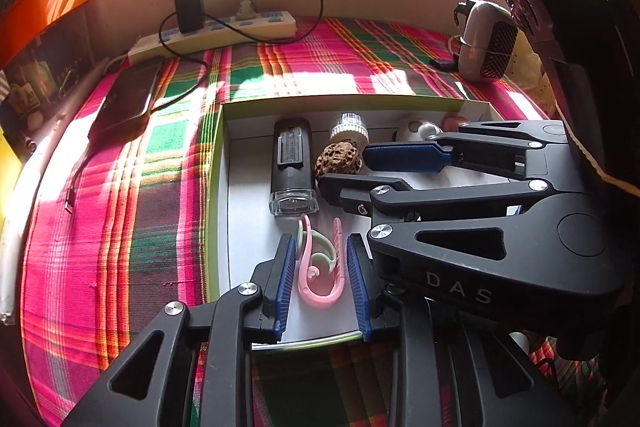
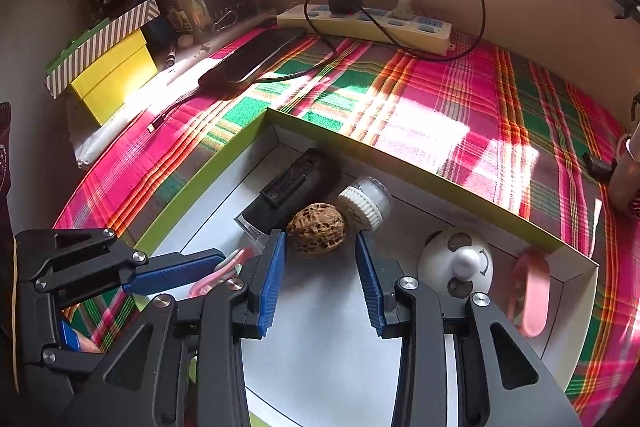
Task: Organize objects
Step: 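Lower and release ear-hook with left gripper while right gripper releases walnut in box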
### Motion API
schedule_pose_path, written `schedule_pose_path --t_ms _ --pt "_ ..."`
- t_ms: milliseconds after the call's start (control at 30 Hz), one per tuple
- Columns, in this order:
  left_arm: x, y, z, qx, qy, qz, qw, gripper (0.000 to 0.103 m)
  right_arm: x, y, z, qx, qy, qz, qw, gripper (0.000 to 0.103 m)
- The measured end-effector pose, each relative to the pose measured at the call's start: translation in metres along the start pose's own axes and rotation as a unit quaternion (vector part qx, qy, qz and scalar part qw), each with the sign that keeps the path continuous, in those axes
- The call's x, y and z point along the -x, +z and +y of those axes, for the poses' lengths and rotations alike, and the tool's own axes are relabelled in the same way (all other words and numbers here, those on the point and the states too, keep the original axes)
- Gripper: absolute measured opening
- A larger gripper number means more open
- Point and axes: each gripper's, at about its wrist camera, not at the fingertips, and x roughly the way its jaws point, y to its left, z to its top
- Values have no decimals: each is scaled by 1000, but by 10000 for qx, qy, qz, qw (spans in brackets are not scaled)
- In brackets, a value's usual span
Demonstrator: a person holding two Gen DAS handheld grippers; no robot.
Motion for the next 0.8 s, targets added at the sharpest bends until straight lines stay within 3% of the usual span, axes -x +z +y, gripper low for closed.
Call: schedule_pose_path --t_ms 800 --pt "18 -8 1 147 11 -129 9998 29 23 -3 0 -166 -3 -249 9996 39"
